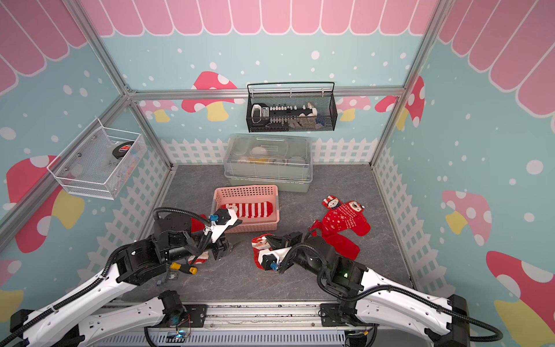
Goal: Place the socks together as a pair
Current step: Flatten out the sock at the center of the board.
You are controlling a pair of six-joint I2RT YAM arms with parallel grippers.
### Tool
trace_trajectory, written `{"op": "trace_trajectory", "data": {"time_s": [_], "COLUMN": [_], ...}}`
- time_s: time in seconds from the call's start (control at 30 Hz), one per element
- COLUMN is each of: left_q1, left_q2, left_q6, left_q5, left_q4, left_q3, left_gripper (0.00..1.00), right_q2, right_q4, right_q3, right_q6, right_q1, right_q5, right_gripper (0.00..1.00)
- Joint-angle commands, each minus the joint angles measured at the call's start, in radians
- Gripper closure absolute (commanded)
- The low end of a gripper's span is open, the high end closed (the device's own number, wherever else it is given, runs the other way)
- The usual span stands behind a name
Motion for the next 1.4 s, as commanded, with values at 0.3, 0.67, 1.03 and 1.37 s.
{"op": "trace_trajectory", "data": {"time_s": [0.3, 0.67, 1.03, 1.37], "left_q1": [-0.046, -0.052, -0.054, -0.053], "left_q2": [0.128, 0.189, 0.15, 0.108], "left_q6": [-0.008, -0.056, -0.273, -0.607], "left_q5": [0.079, 0.066, -0.078, -0.457], "left_q4": [-0.04, -0.088, -0.111, -0.252], "left_q3": [0.038, 0.086, 0.074, 0.074], "left_gripper": [0.46, 0.74, 1.0, 1.0], "right_q2": [0.022, 0.01, 0.017, -0.153], "right_q4": [0.003, 0.034, 0.366, 0.223], "right_q3": [0.032, 0.025, -0.099, -0.131], "right_q6": [-0.081, -0.054, 0.164, 0.849], "right_q1": [0.002, 0.002, 0.003, 0.001], "right_q5": [-0.034, -0.073, 0.209, 0.571], "right_gripper": [1.0, 1.0, 0.01, 0.01]}}
